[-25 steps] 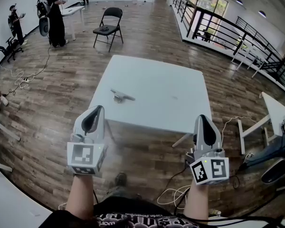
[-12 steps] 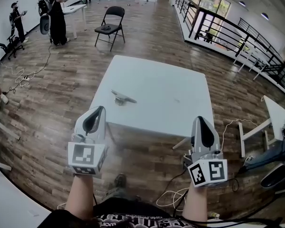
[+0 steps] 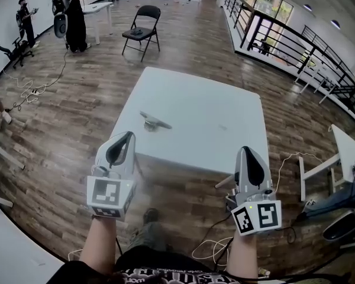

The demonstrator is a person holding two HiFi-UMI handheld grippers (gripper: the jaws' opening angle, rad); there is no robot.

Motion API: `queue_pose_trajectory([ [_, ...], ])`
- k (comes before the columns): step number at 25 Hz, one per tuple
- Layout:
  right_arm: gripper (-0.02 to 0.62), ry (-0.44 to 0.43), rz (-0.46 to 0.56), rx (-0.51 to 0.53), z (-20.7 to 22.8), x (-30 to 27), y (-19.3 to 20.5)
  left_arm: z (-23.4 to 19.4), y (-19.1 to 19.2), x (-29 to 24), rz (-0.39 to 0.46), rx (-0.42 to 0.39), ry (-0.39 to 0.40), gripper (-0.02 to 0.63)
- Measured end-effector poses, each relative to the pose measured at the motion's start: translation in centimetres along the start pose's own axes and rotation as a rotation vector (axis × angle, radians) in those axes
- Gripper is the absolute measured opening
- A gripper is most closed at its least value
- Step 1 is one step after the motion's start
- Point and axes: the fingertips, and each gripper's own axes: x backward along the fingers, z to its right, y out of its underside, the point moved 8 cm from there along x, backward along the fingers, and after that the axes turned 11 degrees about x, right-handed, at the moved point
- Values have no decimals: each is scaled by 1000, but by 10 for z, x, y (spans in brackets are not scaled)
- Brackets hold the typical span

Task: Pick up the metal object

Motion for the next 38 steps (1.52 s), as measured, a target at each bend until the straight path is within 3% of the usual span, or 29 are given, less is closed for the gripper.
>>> queue_pose_trajectory([
  [4,5,8,-14,4,6,-23,8,-13,5,-22,-23,29,11,0],
  [12,5,67,-21,10,20,-86,22,-37,23,-91,-77,0,121,0],
  [19,5,114,-28,9,31,-134,31,-60,25,-142,-92,-10,150,0],
  [26,5,127,-40,13,34,-156,41,-71,42,-171,-130,41,187,5],
  [27,5,126,-43,13,34,-157,43,-72,46,-174,-147,58,197,31],
  [33,5,129,-60,13,38,-166,46,-71,84,-199,-277,81,224,359],
  [38,5,137,-75,9,41,-171,51,-69,145,-221,-545,98,244,468],
])
